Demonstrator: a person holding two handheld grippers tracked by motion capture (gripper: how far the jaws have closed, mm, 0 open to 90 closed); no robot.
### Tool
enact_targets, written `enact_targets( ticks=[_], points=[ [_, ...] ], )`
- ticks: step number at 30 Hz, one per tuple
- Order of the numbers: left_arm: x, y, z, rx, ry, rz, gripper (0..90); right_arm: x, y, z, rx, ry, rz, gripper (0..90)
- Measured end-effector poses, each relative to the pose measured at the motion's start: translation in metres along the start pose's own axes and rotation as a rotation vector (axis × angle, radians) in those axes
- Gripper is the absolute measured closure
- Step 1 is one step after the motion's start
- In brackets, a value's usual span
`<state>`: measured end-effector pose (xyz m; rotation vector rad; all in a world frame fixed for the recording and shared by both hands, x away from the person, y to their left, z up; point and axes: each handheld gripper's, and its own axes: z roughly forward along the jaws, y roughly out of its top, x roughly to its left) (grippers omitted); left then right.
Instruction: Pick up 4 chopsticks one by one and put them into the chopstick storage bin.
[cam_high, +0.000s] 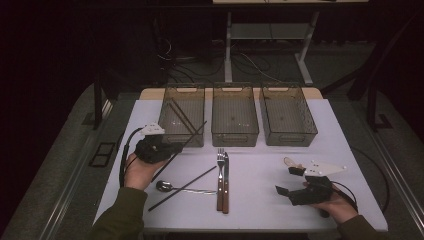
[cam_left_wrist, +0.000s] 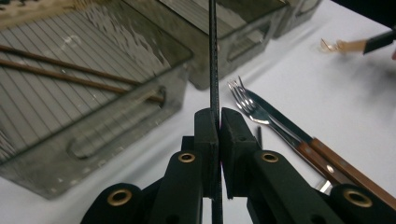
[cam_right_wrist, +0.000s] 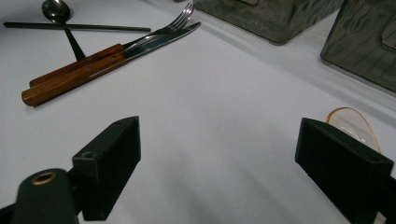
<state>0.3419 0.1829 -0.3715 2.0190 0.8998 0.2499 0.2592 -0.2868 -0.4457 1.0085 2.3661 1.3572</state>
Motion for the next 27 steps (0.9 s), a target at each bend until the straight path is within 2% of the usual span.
enact_targets(
  ticks=[3,6,12,23,27],
  points=[
    [0.004,0.006,0.003,-0.01,-0.007,-0.006,85.6,0.0,0.0,0.0,-0.001,0.001,-0.001,14.0],
    [0.007,0.012,0.005,-0.008,-0.001,0.002,85.6,0.0,0.0,-0.001,-0.002,0.0,-0.01,14.0],
    [0.013,0.028,0.009,-0.027,0.006,-0.008,85.6,-0.001,-0.001,-0.003,-0.009,-0.012,-0.002,14.0],
    [0.028,0.06,0.017,-0.033,0.049,-0.001,85.6,-0.001,-0.001,-0.005,-0.01,-0.018,0.0,14.0],
    [0.037,0.07,0.021,-0.053,0.06,-0.023,85.6,-0.001,-0.001,-0.004,-0.011,-0.018,0.0,14.0]
  ],
)
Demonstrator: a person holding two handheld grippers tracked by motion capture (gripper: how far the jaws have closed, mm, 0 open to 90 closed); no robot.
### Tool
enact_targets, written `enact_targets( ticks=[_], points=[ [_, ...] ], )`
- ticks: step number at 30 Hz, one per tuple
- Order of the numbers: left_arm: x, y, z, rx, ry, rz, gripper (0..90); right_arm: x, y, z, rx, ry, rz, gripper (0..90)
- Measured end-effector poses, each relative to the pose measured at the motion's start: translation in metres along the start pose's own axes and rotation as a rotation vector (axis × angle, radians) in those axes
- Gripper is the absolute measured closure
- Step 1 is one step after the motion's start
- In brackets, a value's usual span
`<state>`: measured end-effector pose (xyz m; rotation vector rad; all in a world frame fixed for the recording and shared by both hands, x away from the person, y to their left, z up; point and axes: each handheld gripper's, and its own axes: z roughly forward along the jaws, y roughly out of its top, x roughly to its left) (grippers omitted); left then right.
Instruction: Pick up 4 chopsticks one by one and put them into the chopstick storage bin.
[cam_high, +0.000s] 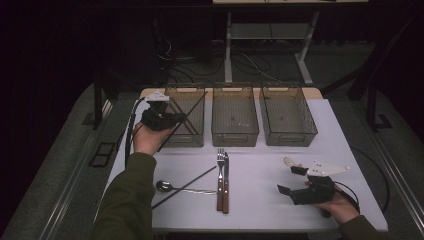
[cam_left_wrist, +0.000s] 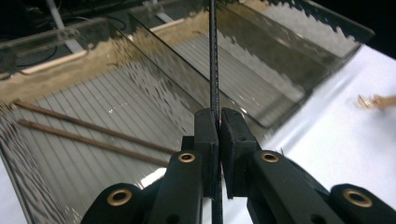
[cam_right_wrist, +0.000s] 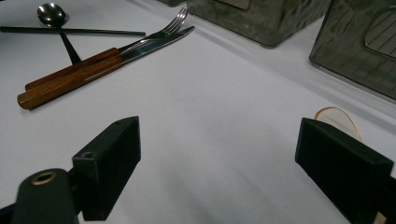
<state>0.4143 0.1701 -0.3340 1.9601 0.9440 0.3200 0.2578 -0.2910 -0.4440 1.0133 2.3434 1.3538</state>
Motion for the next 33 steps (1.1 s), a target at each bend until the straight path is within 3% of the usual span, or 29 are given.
enact_targets(
  ticks=[9,14,19,24,27,33],
  points=[
    [0.014,0.027,0.015,-0.005,0.032,0.006,85.6,0.0,0.0,-0.002,-0.006,0.001,0.006,14.0],
    [0.019,0.034,0.025,0.002,0.061,0.012,85.6,0.0,0.0,-0.002,-0.006,0.002,0.006,14.0],
    [0.028,0.032,0.037,0.018,0.091,-0.004,85.5,-0.001,0.0,-0.002,-0.005,0.002,0.007,14.0],
    [0.037,0.027,0.046,0.039,0.16,0.0,85.5,-0.001,-0.001,-0.002,-0.005,0.002,0.009,14.0],
    [0.041,0.025,0.048,0.028,0.193,-0.006,85.5,0.0,-0.001,-0.002,-0.004,0.004,0.009,14.0],
    [0.05,0.017,0.057,0.051,0.213,-0.025,85.5,-0.001,-0.001,-0.002,-0.007,0.006,0.008,14.0]
  ],
)
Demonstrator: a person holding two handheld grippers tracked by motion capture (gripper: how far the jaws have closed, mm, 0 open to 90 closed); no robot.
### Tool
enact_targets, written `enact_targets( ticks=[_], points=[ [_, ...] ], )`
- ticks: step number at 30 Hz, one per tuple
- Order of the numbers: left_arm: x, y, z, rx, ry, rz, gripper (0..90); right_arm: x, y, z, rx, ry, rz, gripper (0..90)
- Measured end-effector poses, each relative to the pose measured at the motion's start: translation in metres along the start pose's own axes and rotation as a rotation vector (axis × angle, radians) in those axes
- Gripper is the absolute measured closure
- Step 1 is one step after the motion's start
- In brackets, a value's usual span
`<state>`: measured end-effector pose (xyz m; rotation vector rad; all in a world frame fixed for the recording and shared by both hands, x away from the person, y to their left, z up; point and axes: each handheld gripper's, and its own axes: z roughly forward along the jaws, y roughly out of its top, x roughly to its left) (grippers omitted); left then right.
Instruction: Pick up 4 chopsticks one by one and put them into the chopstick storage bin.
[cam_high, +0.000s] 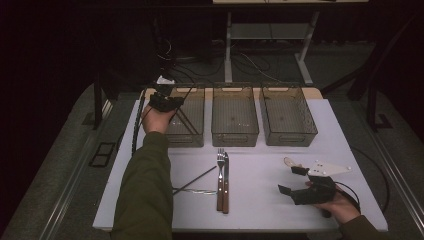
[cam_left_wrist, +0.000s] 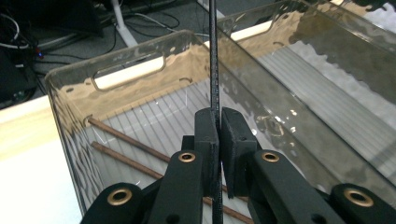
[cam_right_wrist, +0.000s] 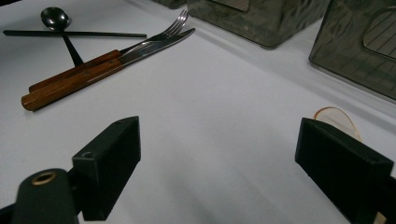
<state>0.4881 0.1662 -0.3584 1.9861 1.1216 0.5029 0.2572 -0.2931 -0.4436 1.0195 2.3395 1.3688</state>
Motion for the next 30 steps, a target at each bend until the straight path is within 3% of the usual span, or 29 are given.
enact_targets(
  ticks=[12,14,18,23,27,30],
  points=[
    [0.007,-0.018,0.009,0.086,0.034,-0.016,84.3,0.001,0.0,0.001,0.0,0.006,-0.005,14.0],
    [0.008,-0.02,0.01,0.089,0.052,-0.02,74.2,0.001,0.0,0.001,0.001,0.006,-0.006,14.0],
    [0.007,-0.02,0.01,0.087,0.055,-0.004,63.9,0.001,0.0,0.001,0.002,0.004,-0.005,14.0],
    [0.004,-0.016,0.004,0.054,0.022,0.01,52.2,0.001,0.0,0.001,0.002,0.003,-0.005,14.0],
    [0.0,-0.016,-0.003,0.043,-0.023,0.008,42.7,0.001,0.0,0.001,0.004,0.002,-0.005,14.0],
    [-0.006,-0.017,-0.012,0.007,-0.059,0.001,39.2,0.001,0.0,0.001,0.004,0.0,-0.008,14.0]
  ],
)
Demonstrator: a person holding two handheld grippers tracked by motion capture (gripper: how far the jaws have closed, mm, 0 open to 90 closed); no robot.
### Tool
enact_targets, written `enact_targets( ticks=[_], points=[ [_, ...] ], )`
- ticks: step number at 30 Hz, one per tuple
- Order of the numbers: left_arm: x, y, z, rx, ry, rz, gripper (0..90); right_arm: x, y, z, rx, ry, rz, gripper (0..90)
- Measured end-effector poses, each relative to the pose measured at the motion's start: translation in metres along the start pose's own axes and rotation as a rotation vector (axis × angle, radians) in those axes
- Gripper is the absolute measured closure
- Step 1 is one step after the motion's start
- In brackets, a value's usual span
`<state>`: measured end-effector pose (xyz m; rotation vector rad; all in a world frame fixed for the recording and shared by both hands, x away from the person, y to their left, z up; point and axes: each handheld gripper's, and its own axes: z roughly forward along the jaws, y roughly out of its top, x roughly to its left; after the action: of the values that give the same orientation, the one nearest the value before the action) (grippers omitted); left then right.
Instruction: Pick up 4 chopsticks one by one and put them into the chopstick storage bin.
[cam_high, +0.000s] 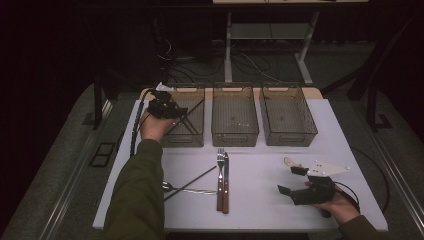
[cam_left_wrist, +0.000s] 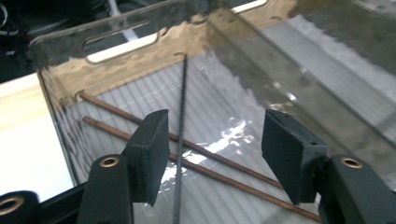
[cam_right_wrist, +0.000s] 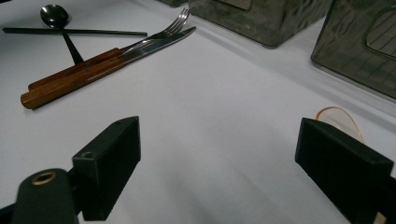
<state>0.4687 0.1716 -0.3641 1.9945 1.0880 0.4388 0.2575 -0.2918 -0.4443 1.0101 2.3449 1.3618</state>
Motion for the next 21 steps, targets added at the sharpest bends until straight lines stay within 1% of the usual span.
enact_targets(
  ticks=[1,2,3,6,11,12,14,17,18,21],
  points=[
    [-0.002,0.0,-0.003,-0.014,-0.03,-0.012,37.1,0.0,0.0,0.0,0.0,0.0,-0.001,14.0],
    [-0.004,-0.001,-0.006,-0.017,-0.048,-0.009,34.1,0.0,0.0,0.0,-0.001,0.001,0.001,14.0],
    [-0.008,-0.001,-0.009,-0.02,-0.053,-0.003,31.8,0.0,0.0,0.0,-0.002,0.002,0.002,14.0],
    [-0.017,-0.003,-0.018,-0.024,-0.067,0.037,28.7,0.0,0.0,0.001,0.001,0.003,0.0,14.0],
    [-0.032,-0.008,-0.029,-0.029,-0.101,0.068,21.7,0.0,0.0,0.002,0.004,0.0,-0.002,14.0],
    [-0.036,-0.01,-0.03,-0.034,-0.106,0.066,20.3,0.0,0.0,0.002,0.005,-0.001,0.002,14.0],
    [-0.042,-0.015,-0.034,-0.029,-0.113,0.085,17.8,-0.001,0.0,0.003,0.001,-0.005,0.005,14.0],
    [-0.051,-0.022,-0.038,-0.03,-0.129,0.098,14.3,-0.001,0.0,0.003,0.0,-0.009,0.008,14.0],
    [-0.054,-0.025,-0.04,-0.034,-0.136,0.099,14.2,-0.002,0.0,0.003,0.001,-0.011,0.008,14.0],
    [-0.062,-0.034,-0.045,-0.033,-0.148,0.122,12.5,-0.002,0.0,0.003,0.006,-0.014,0.011,14.0]
  ],
)
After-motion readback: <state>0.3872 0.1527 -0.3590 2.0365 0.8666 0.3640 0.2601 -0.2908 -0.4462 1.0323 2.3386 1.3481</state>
